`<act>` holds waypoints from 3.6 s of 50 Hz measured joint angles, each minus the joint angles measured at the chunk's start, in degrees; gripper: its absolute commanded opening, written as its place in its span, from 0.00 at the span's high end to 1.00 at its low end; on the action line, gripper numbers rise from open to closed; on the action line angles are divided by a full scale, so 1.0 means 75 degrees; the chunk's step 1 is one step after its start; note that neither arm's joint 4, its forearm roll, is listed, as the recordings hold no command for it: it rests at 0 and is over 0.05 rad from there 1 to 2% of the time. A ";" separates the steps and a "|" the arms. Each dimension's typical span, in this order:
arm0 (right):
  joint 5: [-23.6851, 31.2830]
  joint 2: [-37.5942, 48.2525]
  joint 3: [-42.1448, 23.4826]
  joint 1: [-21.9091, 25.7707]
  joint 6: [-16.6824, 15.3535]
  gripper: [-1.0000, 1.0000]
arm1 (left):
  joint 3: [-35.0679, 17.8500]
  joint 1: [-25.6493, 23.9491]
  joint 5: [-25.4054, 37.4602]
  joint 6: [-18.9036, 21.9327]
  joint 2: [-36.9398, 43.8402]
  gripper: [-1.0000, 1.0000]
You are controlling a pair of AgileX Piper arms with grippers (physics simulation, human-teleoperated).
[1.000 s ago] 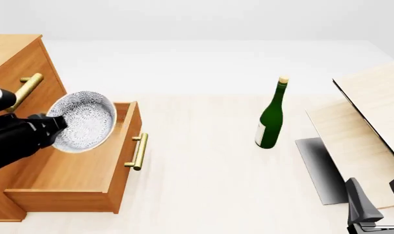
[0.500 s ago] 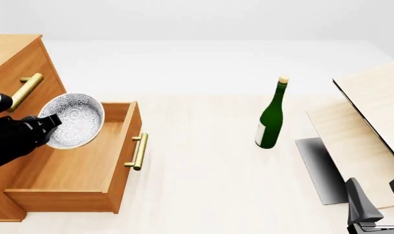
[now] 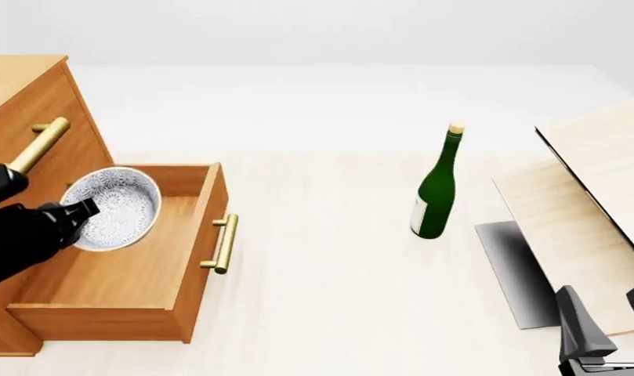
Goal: Put the bowl in the bottom drawer of the cabinet and close it.
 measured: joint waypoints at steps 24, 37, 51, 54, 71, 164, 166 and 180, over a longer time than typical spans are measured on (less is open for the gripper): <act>0.0000 0.0000 0.0000 0.0000 0.0000 0.00 | 0.0491 0.0042 -0.0560 0.0034 0.0465 1.00; 0.0000 0.0000 0.0000 0.0000 0.0000 0.00 | 0.0703 0.0092 -0.0931 0.0050 0.0810 1.00; 0.0000 0.0000 0.0000 0.0000 0.0000 0.00 | 0.0849 0.0158 -0.1403 -0.0001 0.1298 1.00; 0.0000 0.0000 0.0000 0.0000 0.0000 0.00 | 0.0874 0.0169 -0.1500 -0.0011 0.1407 1.00; 0.0000 0.0000 0.0000 0.0000 0.0000 0.00 | 0.0940 0.0208 -0.1918 -0.0052 0.1916 1.00; 0.0000 0.0000 0.0000 0.0000 0.0000 0.00 | 0.0998 0.0722 -0.3093 0.0282 0.3443 0.00; 0.0000 0.0000 0.0000 0.0000 0.0000 0.00 | 0.0999 0.0725 -0.3094 0.0298 0.3440 0.00; 0.0000 0.0000 0.0000 0.0000 0.0000 0.00 | 0.0988 0.0830 -0.2936 0.0589 0.3223 0.00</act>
